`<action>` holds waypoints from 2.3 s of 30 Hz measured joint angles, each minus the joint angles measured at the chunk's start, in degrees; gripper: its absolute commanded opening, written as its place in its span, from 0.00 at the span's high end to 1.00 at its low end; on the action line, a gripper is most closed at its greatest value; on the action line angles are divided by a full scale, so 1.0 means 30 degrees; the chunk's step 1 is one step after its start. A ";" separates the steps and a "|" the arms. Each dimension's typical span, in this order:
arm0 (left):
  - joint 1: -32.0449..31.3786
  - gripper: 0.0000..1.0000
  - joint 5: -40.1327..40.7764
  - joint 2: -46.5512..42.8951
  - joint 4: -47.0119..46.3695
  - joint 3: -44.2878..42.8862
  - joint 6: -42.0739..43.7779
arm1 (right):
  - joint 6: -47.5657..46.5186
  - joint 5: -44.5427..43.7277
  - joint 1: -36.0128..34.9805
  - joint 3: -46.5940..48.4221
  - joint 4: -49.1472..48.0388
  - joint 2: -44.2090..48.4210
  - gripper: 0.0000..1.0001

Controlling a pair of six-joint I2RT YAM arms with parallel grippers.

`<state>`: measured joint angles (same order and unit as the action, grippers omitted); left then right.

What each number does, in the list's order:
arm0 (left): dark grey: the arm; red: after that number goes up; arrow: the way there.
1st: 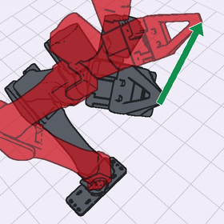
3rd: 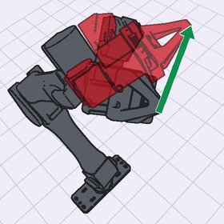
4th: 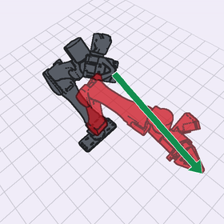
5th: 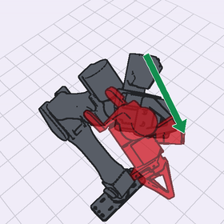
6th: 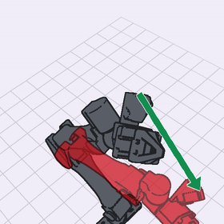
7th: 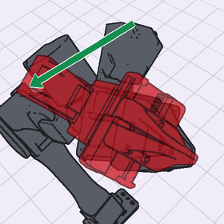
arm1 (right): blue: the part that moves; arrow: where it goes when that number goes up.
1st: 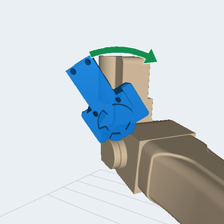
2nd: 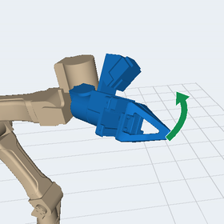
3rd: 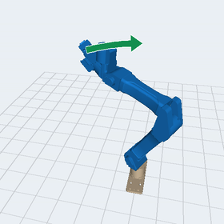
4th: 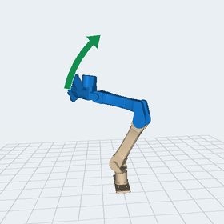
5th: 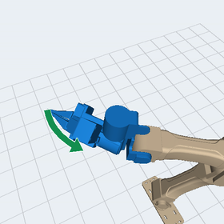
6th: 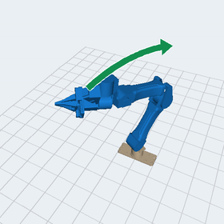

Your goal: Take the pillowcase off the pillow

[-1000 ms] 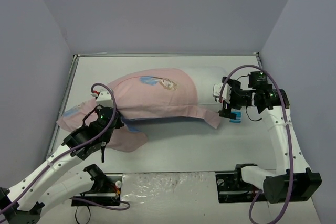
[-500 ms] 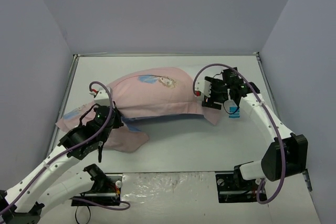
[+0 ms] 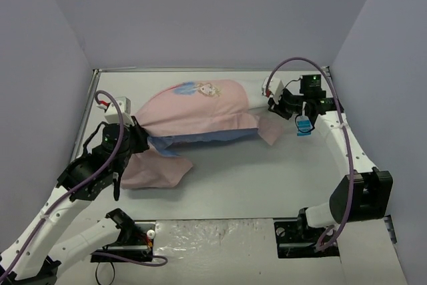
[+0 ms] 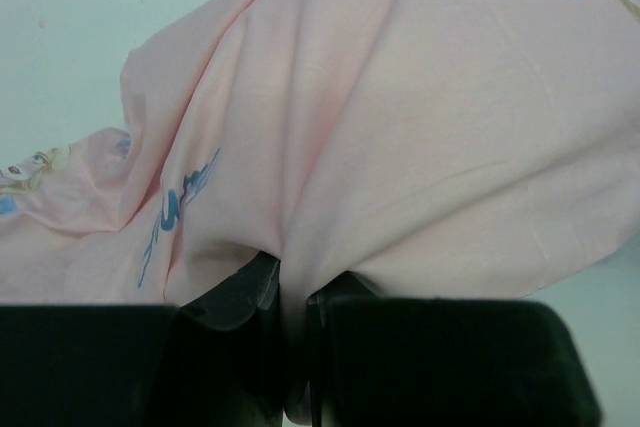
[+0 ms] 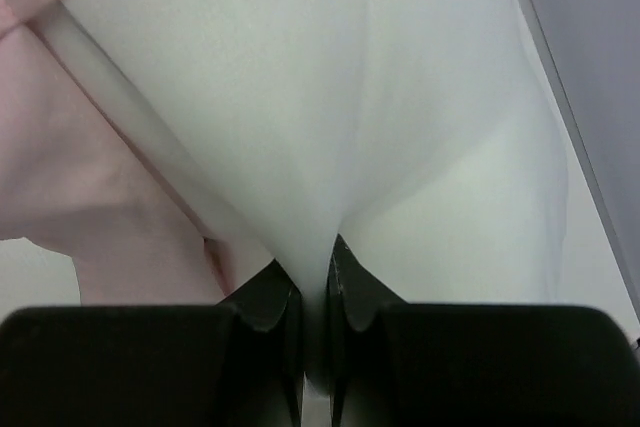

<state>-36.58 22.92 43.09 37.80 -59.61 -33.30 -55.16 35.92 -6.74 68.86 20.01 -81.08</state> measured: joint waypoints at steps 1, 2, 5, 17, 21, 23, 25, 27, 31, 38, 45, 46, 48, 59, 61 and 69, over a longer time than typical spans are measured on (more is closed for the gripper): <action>0.0211 0.98 -0.0226 0.0015 0.0000 -0.0306 0.0087 | 0.0146 0.0583 0.0444 0.0211 0.0029 0.0029 1.00; 0.0379 0.98 -0.0379 0.0051 0.0015 -0.0568 0.0189 | 0.0277 0.1064 0.0809 0.0393 0.0095 0.0066 1.00; 0.1384 0.98 0.0240 0.0131 0.0488 -0.1566 0.0860 | 0.0452 0.1472 0.2448 0.0831 0.0189 0.0117 1.00; 0.3708 0.98 0.1275 0.0189 0.1443 -0.2958 0.2178 | 0.0474 0.1610 0.7264 0.0255 0.0707 -0.0525 1.00; 0.4452 0.98 0.1188 0.0182 0.1719 -0.2929 0.2178 | 0.0532 0.1982 0.7781 0.0007 0.0729 -0.0656 1.00; 0.4881 0.98 0.1166 0.0146 0.1851 -0.2914 0.2200 | 0.0532 0.2084 0.8087 -0.0153 0.0721 -0.0685 1.00; 0.5304 0.98 0.1144 0.0124 0.1960 -0.2892 0.2251 | 0.0532 0.2186 0.8298 -0.0357 0.0729 -0.0692 1.00; 0.5683 0.98 0.1027 0.0051 0.1996 -0.2805 0.2324 | 0.0532 0.2215 0.8415 -0.0576 0.0729 -0.0692 1.00; 0.6266 0.98 0.0801 -0.0073 0.2237 -0.2586 0.2426 | 0.0532 0.2280 0.8517 -0.0750 0.0772 -0.0729 1.00; 0.7235 0.98 0.0051 -0.0262 0.2346 -0.2331 0.2601 | 0.0532 0.2470 0.8998 -0.0750 0.0772 -0.1268 1.00; 0.8298 0.98 -0.0707 -0.0255 0.2353 -0.2331 0.2936 | 0.0503 0.2477 0.9464 -0.0787 0.0758 -0.2055 1.00; 0.8480 0.98 -0.0896 -0.0255 0.2353 -0.2331 0.2951 | 0.0452 0.2484 0.9515 -0.0860 0.0758 -0.2084 1.00; 0.8714 0.98 -0.1180 -0.0248 0.2331 -0.2295 0.2943 | 0.0291 0.2594 0.9610 -0.1027 0.0801 -0.2084 0.98; 0.9238 0.98 -0.4408 -0.0146 0.0641 0.0707 0.1814 | -0.6717 0.3876 0.8575 -0.1100 0.5646 0.0794 0.19; 0.9238 0.98 -0.4896 -0.0153 0.0379 0.1064 0.1530 | -0.7373 0.4269 0.7315 -0.1064 0.6258 0.1836 0.16; 0.9260 0.98 -0.6375 -0.0160 -0.0452 0.1341 0.1005 | -0.5690 0.3381 -0.0262 -0.0204 0.5727 0.2871 0.09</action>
<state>-8.80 3.79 42.61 36.45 -55.59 -30.28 -72.23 46.06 -7.53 68.25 37.19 -72.47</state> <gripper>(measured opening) 0.031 0.910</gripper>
